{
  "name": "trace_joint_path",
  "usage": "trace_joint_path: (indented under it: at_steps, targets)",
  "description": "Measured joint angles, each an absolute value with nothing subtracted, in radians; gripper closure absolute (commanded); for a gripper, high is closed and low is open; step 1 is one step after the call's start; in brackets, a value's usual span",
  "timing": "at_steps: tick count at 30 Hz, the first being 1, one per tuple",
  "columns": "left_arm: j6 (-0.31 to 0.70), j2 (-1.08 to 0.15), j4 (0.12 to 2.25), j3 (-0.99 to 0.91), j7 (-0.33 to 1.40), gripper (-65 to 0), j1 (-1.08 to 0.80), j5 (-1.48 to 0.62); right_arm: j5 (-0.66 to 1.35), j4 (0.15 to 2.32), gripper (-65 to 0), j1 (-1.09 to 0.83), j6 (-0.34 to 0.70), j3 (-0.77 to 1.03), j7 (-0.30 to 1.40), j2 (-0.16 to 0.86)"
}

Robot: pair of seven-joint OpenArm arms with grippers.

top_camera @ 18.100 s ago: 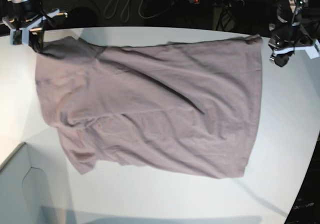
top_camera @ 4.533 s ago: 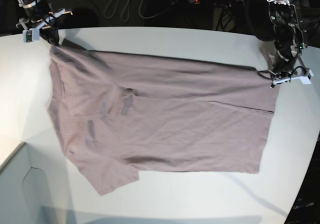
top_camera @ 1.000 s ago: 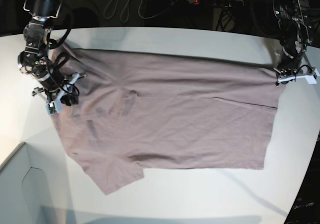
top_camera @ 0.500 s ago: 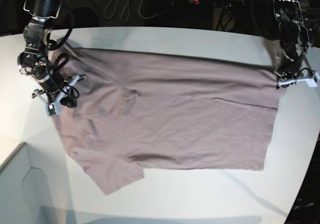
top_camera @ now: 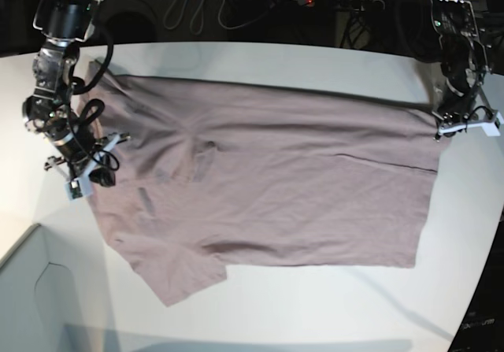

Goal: Layout the t-shirt on the table in an organized manner, then fold the t-shirt properly
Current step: 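Move the right gripper along the shirt edge and regrasp fabric, then slide the right gripper along the shirt edge toward the collar corner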

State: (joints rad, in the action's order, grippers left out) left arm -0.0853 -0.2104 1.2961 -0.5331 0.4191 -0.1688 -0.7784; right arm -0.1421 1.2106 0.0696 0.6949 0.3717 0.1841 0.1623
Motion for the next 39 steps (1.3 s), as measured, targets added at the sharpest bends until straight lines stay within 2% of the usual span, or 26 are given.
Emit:
trace_joint_path:
  at_steps: [10,12,18,20,39]
  targets:
    - [-0.086,-0.21,1.296,-0.533,0.419,-0.2,-0.169,-0.778,-0.139,1.212,-1.1,0.137,0.695,0.369,0.292,0.177]
    - [-0.085,-0.21,1.296,-0.533,0.419,-0.2,-0.169,-0.778,-0.139,1.211,-6.6,0.129,0.695,0.369,0.325,0.176]
    - [-0.086,-0.209,1.296,-0.531,0.421,-0.2,-0.163,-0.778,-0.137,1.212,-32.1,0.109,0.695,0.37,0.37,0.175]
    - [-0.086,-0.208,1.296,-0.53,0.421,-0.2,-0.151,-0.778,-0.14,1.211,-36.7,0.099,0.695,0.37,0.372,0.174]
    - [-0.086,-0.207,1.296,-0.528,0.419,-0.2,-0.144,-0.778,-0.138,1.17,-36.9,0.09,0.695,0.369,0.368,0.146]
